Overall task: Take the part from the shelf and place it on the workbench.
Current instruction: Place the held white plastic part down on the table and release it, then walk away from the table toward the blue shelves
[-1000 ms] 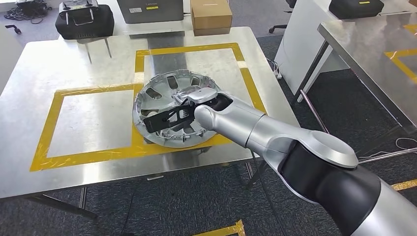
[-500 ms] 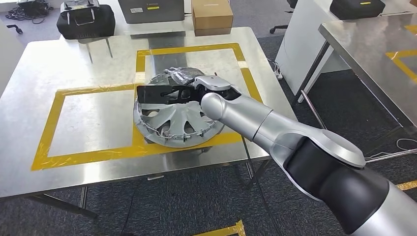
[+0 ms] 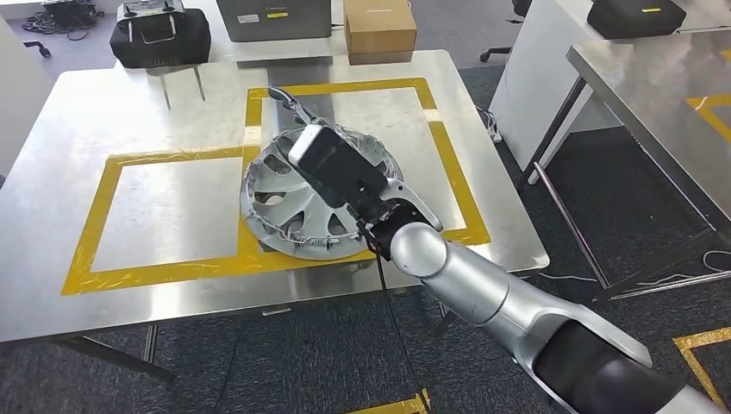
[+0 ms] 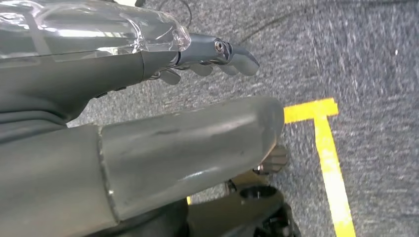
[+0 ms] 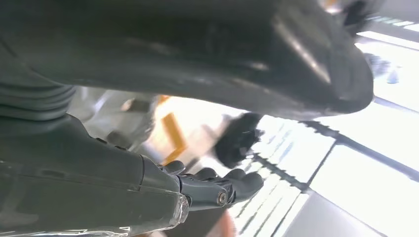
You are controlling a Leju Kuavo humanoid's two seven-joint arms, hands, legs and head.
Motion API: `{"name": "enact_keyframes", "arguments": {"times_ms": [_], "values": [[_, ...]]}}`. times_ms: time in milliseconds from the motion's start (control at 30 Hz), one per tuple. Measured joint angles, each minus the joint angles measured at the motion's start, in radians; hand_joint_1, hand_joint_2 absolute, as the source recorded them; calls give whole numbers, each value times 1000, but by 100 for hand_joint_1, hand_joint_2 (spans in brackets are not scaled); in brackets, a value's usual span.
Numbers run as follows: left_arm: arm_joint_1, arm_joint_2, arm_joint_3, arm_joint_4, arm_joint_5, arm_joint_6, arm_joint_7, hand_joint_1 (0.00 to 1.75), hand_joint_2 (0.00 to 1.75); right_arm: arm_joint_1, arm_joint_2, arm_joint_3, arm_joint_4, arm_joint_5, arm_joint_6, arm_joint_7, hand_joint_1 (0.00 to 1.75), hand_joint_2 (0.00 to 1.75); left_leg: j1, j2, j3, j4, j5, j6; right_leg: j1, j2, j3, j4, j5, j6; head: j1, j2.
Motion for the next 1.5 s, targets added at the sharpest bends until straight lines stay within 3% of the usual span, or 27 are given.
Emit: {"name": "enact_keyframes", "arguments": {"times_ms": [233, 400, 467, 533, 567, 600, 633, 667, 700, 767, 800, 900, 967, 1067, 1100, 1133, 1167, 1233, 1300, 1400, 1433, 1500], "values": [[33, 21, 4, -1, 26, 24, -37, 0, 0, 419, -87, -123, -380, -87, 28, -269, 0, 0, -1, -10, 6, 1, -6, 1, -1, -6, 11, -6, -5, 4, 1, 0], [41, 42, 8, -2, 34, 37, -33, 0, 0, 640, -113, -191, -551, -134, 65, -373, 0, 0, -4, -5, 15, -16, 2, 23, -5, -2, 21, -19, -1, 23, -4, 0], [40, 46, 10, -2, 36, 44, -39, 0, 0, 697, -123, -203, -596, -154, 70, -398, 0, 0, 0, 1, 23, -38, 17, 32, -6, 10, 4, 31, -41, 25, 2, 0], [39, 51, 11, -3, 32, 48, -45, 0, 0, 740, -134, -211, -627, -180, 72, -418, 0, 0, 0, 5, 23, -45, 22, 36, -8, 19, -49, 153, -109, 26, 13, 0], [39, 53, 11, -3, 28, 49, -46, 0, 0, 756, -137, -215, -637, -195, 73, -426, 0, 0, -1, 5, 22, -44, 23, 36, -8, 21, -75, 211, -132, 27, 17, 0], [39, 54, 12, -3, 24, 49, -47, 0, 0, 769, -139, -218, -644, -211, 76, -434, 0, 0, -3, 6, 21, -44, 23, 35, -8, 21, -90, 243, -136, 28, 21, 0], [39, 55, 12, -3, 19, 50, -47, 0, 0, 778, -140, -219, -649, -224, 78, -440, 0, 0, -3, 7, 21, -43, 24, 34, -8, 21, -88, 237, -120, 28, 24, 0], [38, 56, 13, -3, 14, 50, -47, 0, 0, 784, -140, -220, -652, -233, 81, -445, 0, 0, -3, 8, 21, -42, 25, 32, -9, 21, -69, 195, -87, 27, 27, 0], [37, 56, 13, -3, 10, 50, -46, 0, 0, 787, -140, -220, -655, -238, 83, -448, 0, 0, -3, 8, 21, -42, 27, 28, -10, 20, -38, 127, -48, 25, 31, 0], [34, 58, 14, -3, 3, 51, -43, 0, 0, 791, -139, -221, -661, -241, 86, -450, 0, 0, -6, 10, 17, -38, 31, 16, -8, 22, 9, 14, 1, 16, 37, 0], [32, 59, 15, -3, 0, 51, -41, 0, 0, 792, -139, -221, -665, -242, 87, -451, 0, 0, -7, 11, 15, -38, 34, 8, -6, 24, 17, -11, 11, 9, 36, 0], [32, 61, 17, -3, -5, 51, -36, 0, 0, 794, -140, -223, -673, -246, 88, -454, 0, 0, -3, 20, 7, -39, 42, -14, -1, 29, 4, -14, 27, -19, 26, 0], [32, 62, 17, -3, -6, 51, -33, 0, 0, 796, -140, -223, -675, -249, 88, -456, 0, 0, 0, 28, -13, 3, -3, -22, -2, 27, -8, -20, 44, -37, 16, 0], [32, 64, 18, -2, -9, 52, -30, 0, 0, 801, -140, -223, -677, -256, 88, -459, 0, 0, 2, 30, -73, 187, -132, -27, 2, 24, -40, -19, 67, -47, -8, 0], [32, 65, 18, -2, -9, 52, -29, 0, 0, 803, -140, -223, -677, -258, 89, -460, 0, 0, 2, 29, -80, 228, -153, -28, 3, 23, -51, -18, 74, -46, -12, 0], [33, 66, 18, -2, -9, 52, -29, 0, 0, 805, -140, -223, -677, -260, 89, -461, 0, 0, 1, 29, -67, 232, -154, -28, 4, 22, -62, -15, 80, -45, -13, 0], [33, 68, 19, -2, -9, 53, -28, 0, 0, 806, -140, -223, -677, -260, 89, -461, 0, 0, 1, 29, -33, 195, -137, -26, 5, 21, -72, -12, 86, -42, -14, 0], [30, 70, 21, -2, -10, 55, -28, 0, 0, 808, -140, -224, -677, -260, 89, -462, 0, 0, 0, 27, 68, 48, -93, -19, 6, 21, -86, -5, 95, -34, -17, 0], [27, 71, 25, -2, -10, 56, -28, 0, 0, 809, -140, -224, -677, -260, 90, -463, 0, 0, -5, 22, 125, -48, -70, -8, 8, 20, -92, 0, 104, -22, -16, 0], [28, 71, 28, -2, -10, 57, -28, 0, 0, 810, -140, -224, -677, -261, 91, -464, 0, 0, -11, 19, 116, -53, -53, 13, 3, 21, -97, -2, 119, -2, -13, 0], [27, 71, 28, -2, -10, 57, -28, 0, 0, 811, -140, -225, -677, -261, 91, -464, 0, 0, -10, 19, 108, -54, -43, 22, 1, 22, -104, 6, 108, 3, -13, 0], [24, 71, 29, -3, -10, 57, -28, 0, 0, 812, -141, -225, -677, -261, 91, -464, 0, 0, -9, 22, 85, -58, -19, 38, -1, 24, -130, 75, 32, 10, -6, 0]]}}
